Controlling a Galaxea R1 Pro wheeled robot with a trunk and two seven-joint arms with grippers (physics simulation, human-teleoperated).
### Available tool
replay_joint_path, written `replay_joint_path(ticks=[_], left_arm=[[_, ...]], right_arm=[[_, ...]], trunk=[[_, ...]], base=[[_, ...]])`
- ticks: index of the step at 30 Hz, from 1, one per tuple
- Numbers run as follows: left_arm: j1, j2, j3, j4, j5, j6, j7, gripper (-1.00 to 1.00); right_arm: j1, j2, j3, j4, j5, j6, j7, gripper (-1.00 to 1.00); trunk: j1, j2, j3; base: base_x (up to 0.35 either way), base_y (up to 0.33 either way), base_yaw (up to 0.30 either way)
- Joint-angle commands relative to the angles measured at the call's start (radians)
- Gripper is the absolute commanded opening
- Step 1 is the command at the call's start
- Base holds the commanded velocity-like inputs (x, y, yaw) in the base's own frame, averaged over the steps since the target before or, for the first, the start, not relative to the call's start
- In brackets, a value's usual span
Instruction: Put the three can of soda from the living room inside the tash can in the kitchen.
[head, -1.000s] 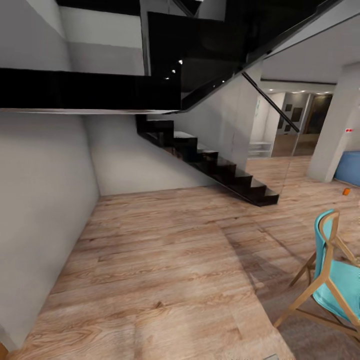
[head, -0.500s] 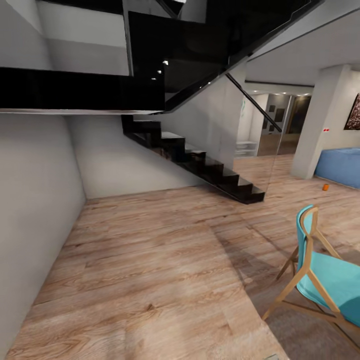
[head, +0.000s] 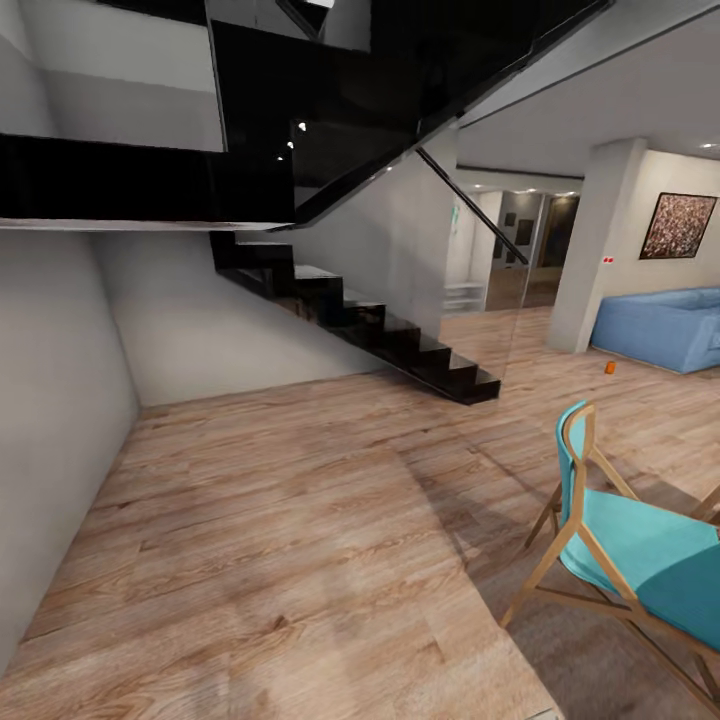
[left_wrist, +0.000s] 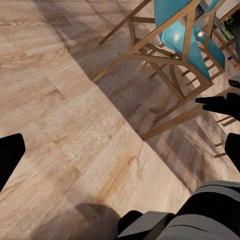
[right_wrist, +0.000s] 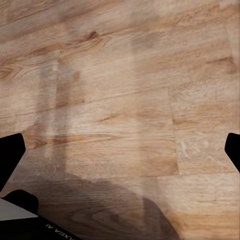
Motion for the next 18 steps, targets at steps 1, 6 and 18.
replay_joint_path(ticks=[1, 6, 18], left_arm=[[0.000, 0.000, 0.000, 0.000, 0.000, 0.000, 0.000, 1.00], [0.000, 0.000, 0.000, 0.000, 0.000, 0.000, 0.000, 1.00], [0.000, 0.000, 0.000, 0.000, 0.000, 0.000, -0.001, 1.00]], right_arm=[[0.000, 0.000, 0.000, 0.000, 0.000, 0.000, 0.000, 1.00], [0.000, 0.000, 0.000, 0.001, 0.000, 0.000, 0.000, 1.00], [0.000, 0.000, 0.000, 0.001, -0.001, 0.000, 0.001, 1.00]], trunk=[[0.000, 0.000, 0.000], [0.000, 0.000, 0.000], [0.000, 0.000, 0.000]], base=[[0.000, 0.000, -0.023], [0.000, 0.000, -0.057], [0.000, 0.000, -0.227]])
